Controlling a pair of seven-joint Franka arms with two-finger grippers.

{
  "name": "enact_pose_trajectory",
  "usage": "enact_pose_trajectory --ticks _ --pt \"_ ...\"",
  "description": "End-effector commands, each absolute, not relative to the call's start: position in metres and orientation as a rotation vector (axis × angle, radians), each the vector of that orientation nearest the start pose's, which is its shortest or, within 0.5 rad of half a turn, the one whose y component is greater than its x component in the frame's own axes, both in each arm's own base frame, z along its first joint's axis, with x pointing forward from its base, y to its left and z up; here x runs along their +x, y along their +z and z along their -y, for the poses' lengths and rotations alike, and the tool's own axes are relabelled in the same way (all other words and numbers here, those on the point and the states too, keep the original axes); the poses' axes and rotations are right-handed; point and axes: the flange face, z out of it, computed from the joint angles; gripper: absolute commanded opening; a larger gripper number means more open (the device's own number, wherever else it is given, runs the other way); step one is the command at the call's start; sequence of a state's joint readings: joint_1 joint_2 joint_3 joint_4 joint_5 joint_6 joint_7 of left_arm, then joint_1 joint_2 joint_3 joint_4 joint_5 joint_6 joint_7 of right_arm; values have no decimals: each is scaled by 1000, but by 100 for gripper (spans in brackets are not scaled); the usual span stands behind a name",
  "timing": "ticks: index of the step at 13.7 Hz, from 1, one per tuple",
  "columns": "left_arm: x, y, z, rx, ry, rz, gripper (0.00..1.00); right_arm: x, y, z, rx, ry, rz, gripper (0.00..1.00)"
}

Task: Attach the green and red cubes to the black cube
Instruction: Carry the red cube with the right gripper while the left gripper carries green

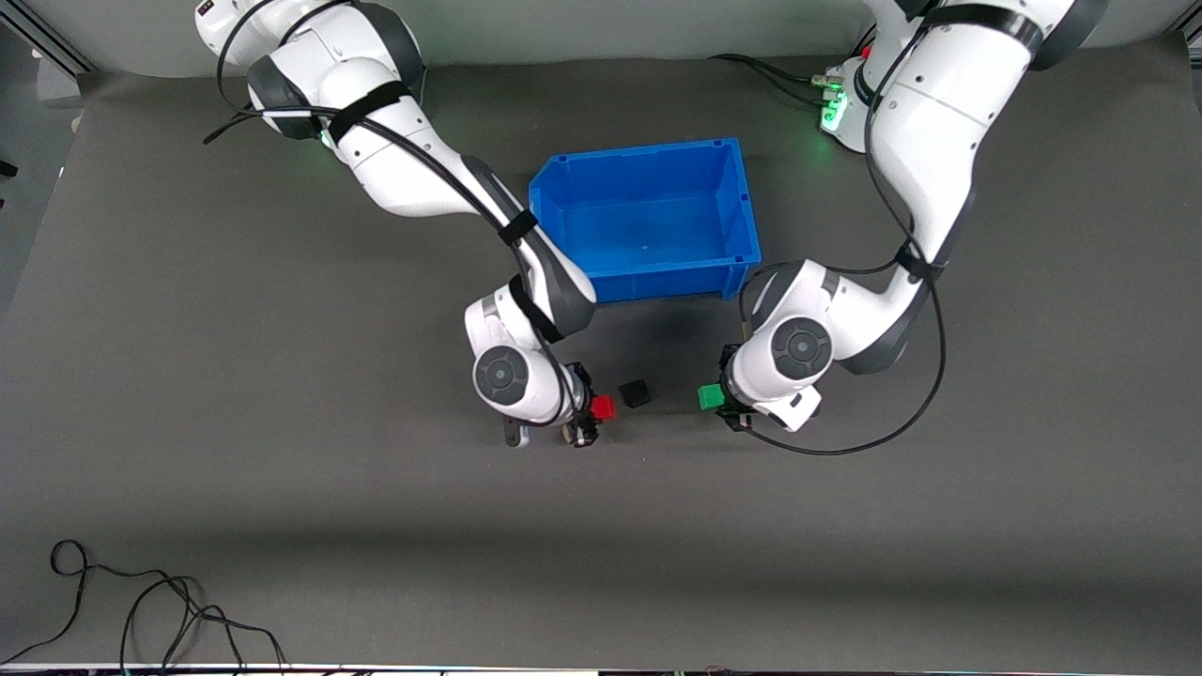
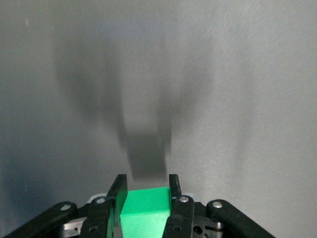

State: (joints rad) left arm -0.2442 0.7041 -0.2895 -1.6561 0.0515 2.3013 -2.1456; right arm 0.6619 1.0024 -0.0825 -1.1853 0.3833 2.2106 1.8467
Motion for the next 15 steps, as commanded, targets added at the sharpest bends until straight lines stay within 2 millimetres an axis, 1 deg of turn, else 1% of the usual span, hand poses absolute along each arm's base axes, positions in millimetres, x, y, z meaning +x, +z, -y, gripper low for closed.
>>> enact_pose_trajectory --ticks 1,3,5,8,9,10,11,12,13,15 --pt "592 199 351 2129 -217 -2314 0 609 162 -463 -2329 223 -1991 16" --pt "587 194 361 2103 -200 -2329 0 609 151 -464 -2297 221 -2035 16" --pt "579 187 372 2100 -197 -2343 0 610 152 -467 -2244 205 -2053 15" --pt "572 187 384 2087 -199 -2351 0 613 157 -468 -2229 202 -2047 15" --pt "568 187 391 2096 -200 -2342 0 615 159 -469 -2218 196 -2041 15" --pt "567 187 393 2097 -201 -2340 0 616 156 -469 -2191 191 -2060 15" --pt "569 186 394 2090 -202 -2341 0 616 159 -473 -2177 190 -2058 15" --pt "569 185 398 2088 -202 -2341 0 614 158 -475 -2184 187 -2055 15" --pt "572 187 399 2080 -200 -2338 0 609 158 -481 -2197 187 -2044 15" --pt "573 186 401 2078 -202 -2334 0 609 159 -482 -2196 183 -2040 15"
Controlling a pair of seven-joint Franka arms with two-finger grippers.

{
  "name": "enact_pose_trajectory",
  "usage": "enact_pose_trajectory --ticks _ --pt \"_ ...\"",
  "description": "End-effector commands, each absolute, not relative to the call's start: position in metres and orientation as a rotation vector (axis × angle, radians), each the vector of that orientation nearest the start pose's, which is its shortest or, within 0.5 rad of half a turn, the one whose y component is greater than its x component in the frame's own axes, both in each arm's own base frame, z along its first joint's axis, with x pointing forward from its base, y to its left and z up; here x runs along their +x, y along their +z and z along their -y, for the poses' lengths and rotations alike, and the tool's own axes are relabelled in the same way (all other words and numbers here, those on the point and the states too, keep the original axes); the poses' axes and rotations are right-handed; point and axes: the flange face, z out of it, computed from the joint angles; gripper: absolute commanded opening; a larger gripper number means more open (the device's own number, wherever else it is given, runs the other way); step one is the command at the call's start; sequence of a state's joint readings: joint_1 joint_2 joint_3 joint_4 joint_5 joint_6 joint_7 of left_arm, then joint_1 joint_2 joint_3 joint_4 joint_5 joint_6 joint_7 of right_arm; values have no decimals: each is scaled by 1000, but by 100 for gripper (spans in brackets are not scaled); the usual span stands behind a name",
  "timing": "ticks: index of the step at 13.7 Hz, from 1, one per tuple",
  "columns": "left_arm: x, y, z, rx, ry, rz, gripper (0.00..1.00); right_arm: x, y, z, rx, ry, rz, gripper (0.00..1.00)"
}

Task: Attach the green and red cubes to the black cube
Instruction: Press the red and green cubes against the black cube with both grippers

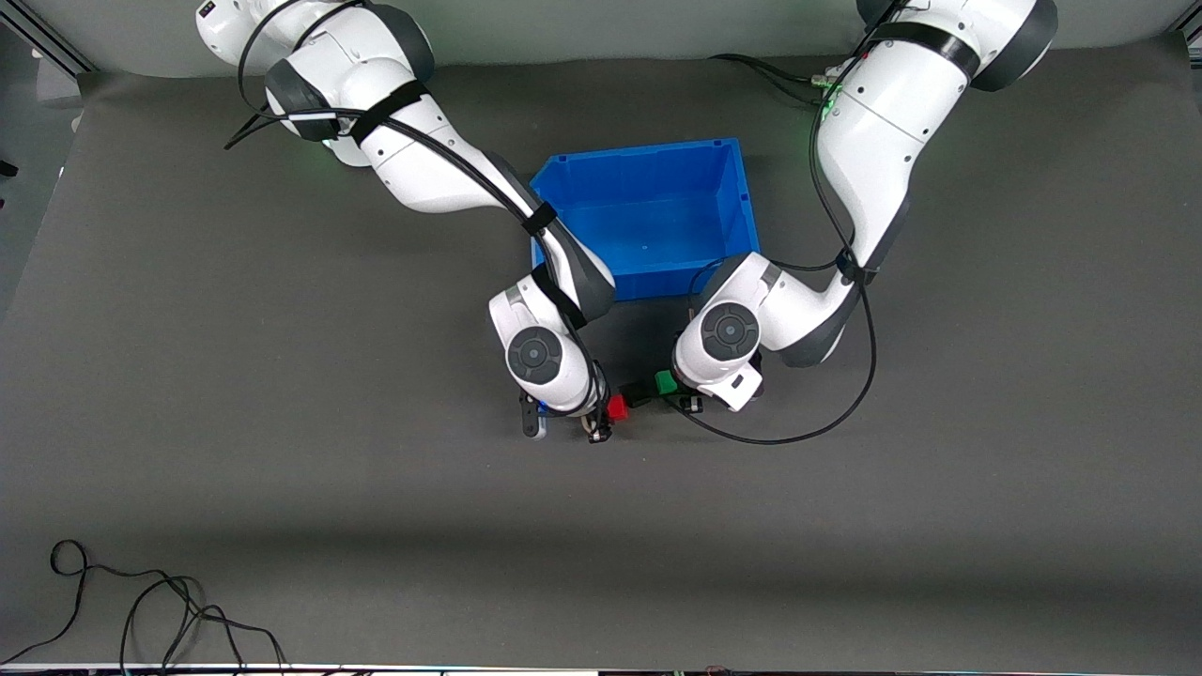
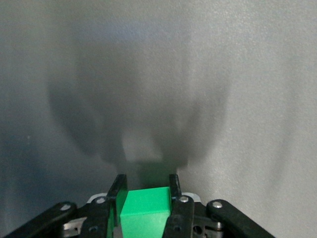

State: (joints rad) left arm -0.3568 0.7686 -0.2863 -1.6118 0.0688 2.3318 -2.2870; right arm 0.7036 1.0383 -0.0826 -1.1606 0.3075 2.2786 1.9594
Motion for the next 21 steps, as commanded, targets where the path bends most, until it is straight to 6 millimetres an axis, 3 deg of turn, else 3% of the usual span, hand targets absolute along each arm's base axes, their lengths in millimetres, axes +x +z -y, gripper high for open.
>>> enact_pose_trajectory --ticks 1,8,9,10,11,12,14,15,17,18,19,21 --pt "576 188 402 2065 -198 -2326 0 610 159 -481 -2200 182 -2038 15" --pt "587 174 399 2069 -167 -2318 0 605 152 -486 -2213 179 -2036 15" --pt "588 174 398 2068 -165 -2320 13 605 152 -486 -2214 178 -2034 15" --pt "589 176 398 2065 -162 -2319 18 606 153 -485 -2212 178 -2034 15" --pt "589 177 398 2069 -159 -2314 54 606 153 -485 -2213 178 -2033 15" --pt "592 180 397 2080 -140 -2298 100 606 153 -485 -2214 175 -2032 16" --pt "595 185 397 2085 -121 -2294 100 608 154 -483 -2213 173 -2031 16" --pt "597 187 395 2084 -120 -2293 100 608 154 -483 -2216 173 -2028 24" --pt "608 199 387 2066 -103 -2298 100 609 155 -482 -2212 168 -2030 84" --pt "621 212 372 2051 -75 -2325 100 612 164 -481 -2207 161 -2024 100" --pt "634 225 362 2035 -50 -2346 100 615 172 -478 -2203 165 -2025 100" --pt "661 251 337 2033 9 -2365 100 624 208 -470 -2218 158 -2005 100"
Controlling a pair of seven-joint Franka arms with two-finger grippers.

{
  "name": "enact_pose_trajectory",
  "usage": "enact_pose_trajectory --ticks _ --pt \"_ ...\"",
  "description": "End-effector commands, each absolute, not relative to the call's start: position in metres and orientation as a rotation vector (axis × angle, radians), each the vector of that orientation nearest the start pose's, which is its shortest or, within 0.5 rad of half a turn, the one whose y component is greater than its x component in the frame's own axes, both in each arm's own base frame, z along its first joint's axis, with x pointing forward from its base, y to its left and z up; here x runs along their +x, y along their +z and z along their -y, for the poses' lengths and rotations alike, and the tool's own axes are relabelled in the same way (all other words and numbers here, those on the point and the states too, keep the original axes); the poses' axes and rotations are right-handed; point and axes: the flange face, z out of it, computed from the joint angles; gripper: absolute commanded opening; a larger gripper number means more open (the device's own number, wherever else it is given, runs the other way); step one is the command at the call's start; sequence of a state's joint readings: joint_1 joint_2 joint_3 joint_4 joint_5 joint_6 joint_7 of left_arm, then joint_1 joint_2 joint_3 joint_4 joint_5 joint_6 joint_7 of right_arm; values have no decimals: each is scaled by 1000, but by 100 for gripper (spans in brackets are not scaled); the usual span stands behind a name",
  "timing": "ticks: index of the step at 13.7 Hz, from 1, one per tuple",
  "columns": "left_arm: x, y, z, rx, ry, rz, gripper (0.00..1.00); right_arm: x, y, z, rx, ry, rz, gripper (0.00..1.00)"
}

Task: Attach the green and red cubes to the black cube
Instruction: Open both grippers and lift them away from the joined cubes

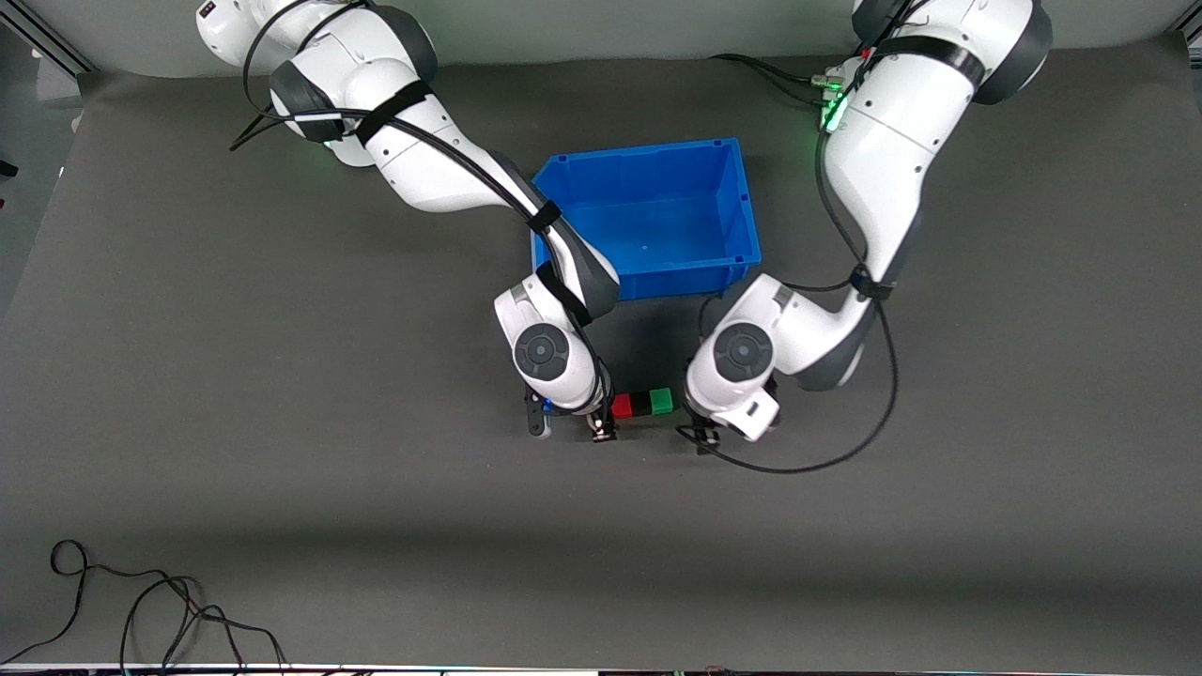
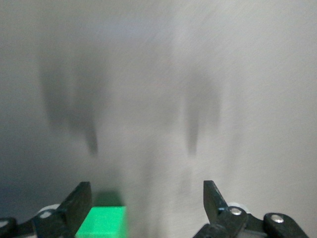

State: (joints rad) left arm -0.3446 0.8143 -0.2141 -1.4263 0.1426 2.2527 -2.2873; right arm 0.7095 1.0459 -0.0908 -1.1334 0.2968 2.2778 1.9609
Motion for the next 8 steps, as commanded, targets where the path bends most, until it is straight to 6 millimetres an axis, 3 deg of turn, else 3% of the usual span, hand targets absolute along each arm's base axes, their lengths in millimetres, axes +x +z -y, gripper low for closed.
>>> enact_pose_trajectory --ticks 1,4,6,8 --pt "673 263 324 2046 17 -2349 100 630 235 -465 -2242 117 -1958 100" --pt "700 291 275 2131 41 -2291 100 648 301 -424 -2243 82 -1961 100" --pt "709 324 238 2220 83 -2224 100 645 334 -406 -2370 118 -1907 100" --pt "716 360 189 2315 91 -2149 100 650 363 -365 -2539 200 -1785 100"
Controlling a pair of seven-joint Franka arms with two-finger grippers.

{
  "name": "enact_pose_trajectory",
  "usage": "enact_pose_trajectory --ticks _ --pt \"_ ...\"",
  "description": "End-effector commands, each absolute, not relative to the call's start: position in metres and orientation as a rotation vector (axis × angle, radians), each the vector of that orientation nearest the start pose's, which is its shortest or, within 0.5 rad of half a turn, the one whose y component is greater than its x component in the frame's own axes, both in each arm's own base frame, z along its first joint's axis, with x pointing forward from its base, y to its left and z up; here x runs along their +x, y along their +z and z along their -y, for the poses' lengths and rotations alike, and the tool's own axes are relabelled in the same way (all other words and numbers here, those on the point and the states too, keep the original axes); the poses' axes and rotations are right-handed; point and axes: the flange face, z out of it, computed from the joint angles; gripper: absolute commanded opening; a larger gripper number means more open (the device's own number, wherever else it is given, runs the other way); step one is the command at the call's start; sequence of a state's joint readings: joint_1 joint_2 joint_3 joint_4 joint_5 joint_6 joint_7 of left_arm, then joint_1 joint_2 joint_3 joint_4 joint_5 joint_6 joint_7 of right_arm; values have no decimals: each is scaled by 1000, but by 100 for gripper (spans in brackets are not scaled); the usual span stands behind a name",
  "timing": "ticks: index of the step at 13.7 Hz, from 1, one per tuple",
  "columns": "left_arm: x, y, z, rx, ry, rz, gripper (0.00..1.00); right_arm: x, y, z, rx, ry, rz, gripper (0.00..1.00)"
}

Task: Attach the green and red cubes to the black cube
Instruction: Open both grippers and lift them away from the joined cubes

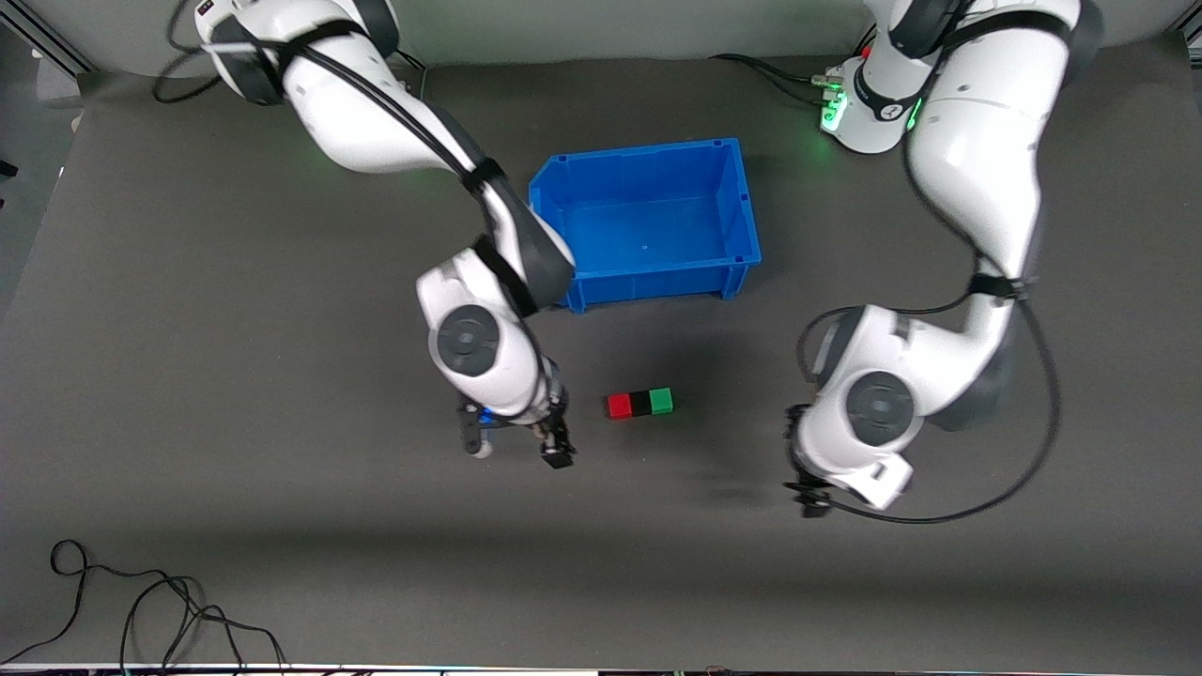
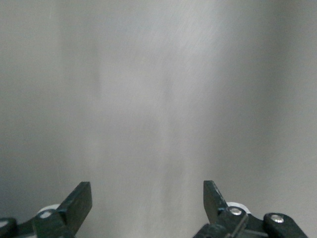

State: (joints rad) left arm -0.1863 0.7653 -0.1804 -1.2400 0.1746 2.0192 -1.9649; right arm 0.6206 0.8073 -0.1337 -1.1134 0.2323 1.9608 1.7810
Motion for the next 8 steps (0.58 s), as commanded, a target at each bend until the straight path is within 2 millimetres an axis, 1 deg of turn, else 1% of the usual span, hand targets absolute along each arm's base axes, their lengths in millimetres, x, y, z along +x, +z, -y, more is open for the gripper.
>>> enact_pose_trajectory --ticks 1,2,3,4,5,6,7,8 --pt "715 383 163 2373 84 -2109 100 647 371 -345 -2644 270 -1716 100" --pt "712 408 140 2442 70 -2048 100 644 379 -331 -2762 317 -1566 100" --pt "708 433 110 2519 59 -1974 100 647 386 -309 -2882 344 -1318 100" --pt "702 460 83 2581 41 -1895 100 646 398 -288 -2947 380 -1154 100" --pt "694 485 59 2635 14 -1797 100 648 415 -265 -2950 374 -1155 100" --pt "686 508 33 2691 -4 -1697 100 645 432 -254 -2946 359 -1150 100" --pt "674 525 14 2770 -41 -1592 100 639 443 -246 -2965 355 -1095 100" --pt "664 539 3 2852 -74 -1474 100 631 450 -231 -2992 357 -1030 100"
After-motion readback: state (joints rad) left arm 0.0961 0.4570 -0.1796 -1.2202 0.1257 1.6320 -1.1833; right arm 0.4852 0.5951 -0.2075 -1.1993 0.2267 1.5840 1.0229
